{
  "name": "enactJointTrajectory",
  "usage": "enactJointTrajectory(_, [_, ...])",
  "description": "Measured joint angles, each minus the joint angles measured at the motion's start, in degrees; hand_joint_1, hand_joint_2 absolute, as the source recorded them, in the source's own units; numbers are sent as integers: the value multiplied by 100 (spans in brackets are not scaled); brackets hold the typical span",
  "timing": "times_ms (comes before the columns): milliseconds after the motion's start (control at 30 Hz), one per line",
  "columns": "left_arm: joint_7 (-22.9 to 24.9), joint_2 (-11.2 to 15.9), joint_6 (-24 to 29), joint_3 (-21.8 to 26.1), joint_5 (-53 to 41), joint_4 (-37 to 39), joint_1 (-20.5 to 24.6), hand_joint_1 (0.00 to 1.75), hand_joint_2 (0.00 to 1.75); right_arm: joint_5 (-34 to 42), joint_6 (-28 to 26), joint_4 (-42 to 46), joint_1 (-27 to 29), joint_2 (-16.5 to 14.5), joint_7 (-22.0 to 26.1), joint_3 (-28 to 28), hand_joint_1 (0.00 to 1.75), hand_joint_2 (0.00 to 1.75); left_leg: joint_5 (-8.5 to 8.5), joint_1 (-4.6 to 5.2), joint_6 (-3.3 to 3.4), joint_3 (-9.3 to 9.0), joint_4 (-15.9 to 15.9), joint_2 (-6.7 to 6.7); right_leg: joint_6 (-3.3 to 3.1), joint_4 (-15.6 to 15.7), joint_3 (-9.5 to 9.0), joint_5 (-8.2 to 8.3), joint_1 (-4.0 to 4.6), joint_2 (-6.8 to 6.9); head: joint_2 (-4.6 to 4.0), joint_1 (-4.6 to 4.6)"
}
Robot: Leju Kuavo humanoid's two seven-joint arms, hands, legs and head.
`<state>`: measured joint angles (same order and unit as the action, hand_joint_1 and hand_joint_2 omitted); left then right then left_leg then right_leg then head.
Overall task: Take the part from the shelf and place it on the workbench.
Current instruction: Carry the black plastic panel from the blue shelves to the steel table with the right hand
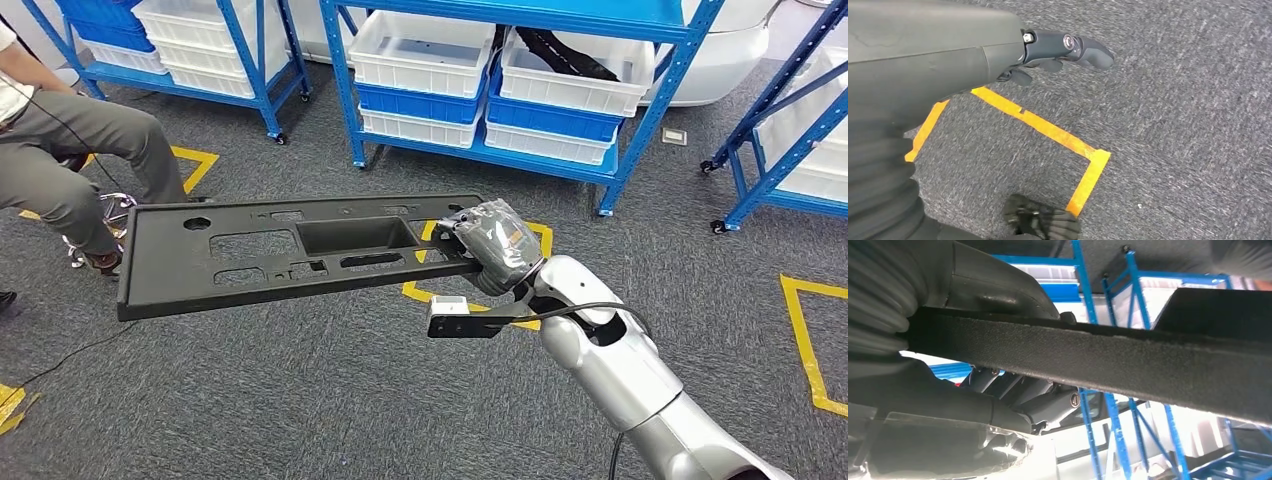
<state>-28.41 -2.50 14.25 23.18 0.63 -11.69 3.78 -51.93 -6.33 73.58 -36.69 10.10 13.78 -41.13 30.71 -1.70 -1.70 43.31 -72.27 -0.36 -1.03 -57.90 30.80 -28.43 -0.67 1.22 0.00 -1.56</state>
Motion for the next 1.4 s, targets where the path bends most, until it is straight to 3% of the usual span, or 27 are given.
enactJointTrajectory(33, [0, 1, 0, 2, 0, 1, -2, 0, 175, -8, -3, -4, 8, 0, 7, -11, 175, 175, 66, 1, 5, 55, -199, 8, -11, -1, 19, 7, 26, 58, 0, 0])
enactJointTrajectory(67, [1, 1, 1, 3, 0, 1, -5, 0, 175, -18, -4, -9, 16, -1, 13, -26, 175, 175, 32, 4, 21, -3, -183, 20, -17, -2, 29, 11, 50, 117, 0, -1])
enactJointTrajectory(133, [3, 7, 2, 6, 2, 1, -6, 0, 175, -43, -5, -11, 15, -16, 19, -51, 175, 175, -247, 42, 114, -438, 461, 134, -17, -2, 25, 10, 93, 228, 0, -1])
enactJointTrajectory(167, [5, 15, 2, 8, 3, -1, 0, 0, 175, -58, -5, -11, 7, -32, 17, -60, 175, 175, -356, 90, 183, -678, 859, 275, -15, -7, 24, 8, 125, 283, 0, 3])
enactJointTrajectory(233, [9, 27, 1, 10, 5, -2, 12, 0, 175, -96, -7, -11, -2, -64, -7, -69, 175, 175, -446, 183, 295, -924, 1322, 468, -8, -11, 33, 7, 161, 394, 0, 5])
enactJointTrajectory(267, [14, 34, 2, 15, 6, -2, 13, 0, 175, -119, -10, -11, 2, -81, -23, -75, 175, 175, -440, 213, 325, -927, 1370, 476, -4, -10, 40, 7, 175, 459, 0, 5])
enactJointTrajectory(333, [27, 37, 7, 29, 9, -2, -2, 0, 175, -159, -21, -7, 16, -115, -47, -90, 175, 175, -499, 197, 368, -916, 1422, 351, 19, -21, 54, -13, 181, 518, 0, 4])
enactJointTrajectory(400, [38, 29, 13, 43, 12, -2, -3, 0, 175, -182, -39, -2, 27, -131, -51, -99, 175, 175, -575, 144, 416, -916, 1494, 232, 41, -298, 181, -185, 161, 262, 0, 13])
enactJointTrajectory(467, [42, 14, 15, 49, 12, -2, 10, 0, 175, -189, -56, -2, 57, -118, -51, -105, 175, 175, -622, 117, 439, -881, 1515, 93, 42, -992, 486, -510, 98, -36, 0, 30])
enactJointTrajectory(533, [58, 2, 17, 51, 12, -1, 8, 0, 175, -196, -58, -3, 103, -103, -54, -117, 175, 175, -652, 107, 421, -841, 1512, -64, 87, -1597, 754, -711, 33, -89, 0, 38])
enactJointTrajectory(567, [73, -4, 19, 54, 14, 0, 2, 0, 175, -205, -57, -3, 119, -98, -56, -127, 175, 175, -667, 95, 401, -826, 1509, -146, 144, -1622, 761, -684, -1, -93, 0, 39])
enactJointTrajectory(600, [90, -10, 22, 56, 14, 0, -4, 0, 175, -220, -56, -3, 124, -95, -57, -139, 175, 175, -682, 76, 376, -816, 1503, -228, 221, -1409, 656, -566, -41, -107, 0, 38])
enactJointTrajectory(667, [127, -14, 29, 68, 11, 0, -5, 0, 175, -246, -45, -3, 104, -91, -58, -157, 175, 175, -700, 41, 300, -785, 1473, -377, 374, -627, 285, -254, -132, -261, 0, 48])
enactJointTrajectory(700, [163, -12, 37, 76, 1, 0, -1, 0, 175, -254, -35, -2, 85, -95, -59, -162, 175, 175, -707, 36, 255, -757, 1450, -440, 398, -322, 145, -148, -159, -344, 0, 52])
enactJointTrajectory(767, [285, -9, 44, 87, -41, 2, -3, 0, 175, -261, -16, -1, 61, -107, -61, -167, 175, 175, -746, 34, 161, -695, 1441, -546, 353, -125, 62, -86, -145, -410, 0, 55])
enactJointTrajectory(800, [371, -13, 33, 89, -70, 5, -18, 0, 175, -269, -10, 0, 56, -112, -62, -169, 175, 175, -772, 22, 122, -672, 1451, -594, 306, -126, 63, -60, -127, -357, 0, 50])
enactJointTrajectory(833, [456, -17, 13, 89, -96, 9, -39, 0, 175, -281, -8, 2, 56, -114, -62, -172, 175, 175, -784, 2, 91, -652, 1453, -589, 265, -128, 67, -38, -126, -307, 0, 45])
enactJointTrajectory(900, [612, -23, -40, 87, -136, 15, -72, 0, 175, -305, -7, 15, 65, -110, -59, -172, 175, 175, -651, -8, 54, -550, 1253, -362, 180, -117, 76, 0, -127, -211, 0, 23])
enactJointTrajectory(967, [766, -27, -102, 86, -168, 15, -69, 0, 175, -314, -6, 32, 84, -96, -52, -172, 175, 175, -282, 4, 35, -264, 603, -67, 114, -113, 96, 19, -92, -96, 0, -4])
enactJointTrajectory(1033, [937, -36, -159, 85, -208, 15, -65, 0, 175, -329, -6, 39, 113, -81, -49, -172, 175, 175, 26, 2, 26, 41, -109, 13, 81, -113, 122, 26, -45, 41, 0, -9])
enactJointTrajectory(1067, [1014, -40, -192, 85, -223, 15, -69, 0, 175, -339, -6, 39, 130, -79, -48, -173, 175, 175, 46, 3, 35, 72, -226, 21, 75, -114, 130, 28, -28, 112, 0, -11])
enactJointTrajectory(1133, [1147, -44, -275, 84, -247, 15, -74, 0, 175, -358, -5, 50, 149, -80, -44, -173, 175, 175, -188, 14, 82, -240, 239, 82, 68, -113, 134, 32, -6, 241, 0, -12])
enactJointTrajectory(1200, [1256, -43, -360, 84, -274, 15, -61, 0, 175, -384, -5, 82, 141, -83, -44, -168, 175, 175, -418, 59, 145, -697, 1015, 306, 75, -113, 130, 27, 29, 361, 0, -8])
enactJointTrajectory(1233, [1304, -43, -385, 83, -289, 15, -48, 0, 175, -399, -3, 100, 134, -85, -46, -164, 175, 175, -466, 88, 169, -824, 1246, 387, 83, -111, 129, 25, 48, 415, 0, -4])
enactJointTrajectory(1267, [1348, -44, -401, 83, -301, 15, -38, 0, 175, -416, 0, 114, 131, -88, -48, -161, 175, 175, -468, 115, 188, -854, 1332, 414, 95, -103, 124, 24, 63, 469, 0, 0])
enactJointTrajectory(1333, [1434, -43, -434, 82, -324, 15, -33, 0, 175, -449, 13, 140, 131, -100, -53, -160, 175, 175, -512, 132, 241, -846, 1369, 281, 138, -75, 104, 25, 80, 575, 0, 7])
enactJointTrajectory(1400, [1493, -44, -469, 82, -355, 15, -40, 0, 175, -473, 21, 173, 132, -103, -58, -157, 175, 175, -581, 111, 314, -868, 1443, 155, 173, -215, 152, -78, 78, 433, 0, 13])
